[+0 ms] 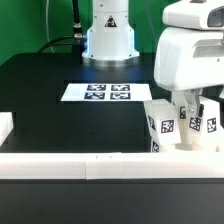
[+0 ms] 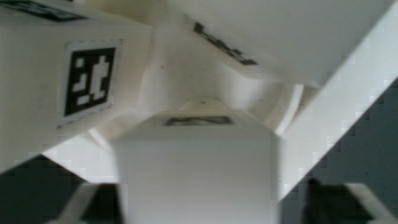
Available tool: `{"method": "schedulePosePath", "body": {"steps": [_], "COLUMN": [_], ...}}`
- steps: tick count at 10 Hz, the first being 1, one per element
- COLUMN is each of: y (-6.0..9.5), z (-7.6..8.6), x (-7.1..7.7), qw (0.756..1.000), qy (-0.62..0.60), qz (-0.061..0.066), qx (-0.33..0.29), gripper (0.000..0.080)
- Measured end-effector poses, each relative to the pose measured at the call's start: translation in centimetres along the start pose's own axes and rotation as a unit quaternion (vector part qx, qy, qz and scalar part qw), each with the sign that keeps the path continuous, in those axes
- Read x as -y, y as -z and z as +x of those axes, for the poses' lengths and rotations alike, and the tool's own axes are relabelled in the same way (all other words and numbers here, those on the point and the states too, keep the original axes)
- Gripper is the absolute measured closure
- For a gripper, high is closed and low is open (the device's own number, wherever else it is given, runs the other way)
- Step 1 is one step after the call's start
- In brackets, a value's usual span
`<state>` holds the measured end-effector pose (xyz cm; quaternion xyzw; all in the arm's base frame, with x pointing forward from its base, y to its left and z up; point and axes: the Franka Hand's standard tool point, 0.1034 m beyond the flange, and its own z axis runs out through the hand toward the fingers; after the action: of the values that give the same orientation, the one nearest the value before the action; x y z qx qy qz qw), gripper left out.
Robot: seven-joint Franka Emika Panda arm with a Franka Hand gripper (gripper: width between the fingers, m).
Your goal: Assemble stool
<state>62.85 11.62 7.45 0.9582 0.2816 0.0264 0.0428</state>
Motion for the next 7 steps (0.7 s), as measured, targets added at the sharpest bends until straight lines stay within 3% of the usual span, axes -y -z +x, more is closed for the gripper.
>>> {"method": "schedulePosePath", "body": {"steps": [1, 2, 5, 7], "y": [0.07, 0.09, 0.06, 0.04], "z": [-0.03, -0.03, -0.07, -0.07], "x": [-0.28, -0.57, -0.62, -0.61], "qw": [1.000, 1.000, 1.000, 0.994], "qy": [-0.002, -0.004, -0.022, -0.105], "qz": [-0.001, -0.002, -0.002, -0.001], "qx": [-0.001, -0.003, -0.003, -0.003], "gripper": [0.0411, 0.0462, 0.0462, 0.0462]}}
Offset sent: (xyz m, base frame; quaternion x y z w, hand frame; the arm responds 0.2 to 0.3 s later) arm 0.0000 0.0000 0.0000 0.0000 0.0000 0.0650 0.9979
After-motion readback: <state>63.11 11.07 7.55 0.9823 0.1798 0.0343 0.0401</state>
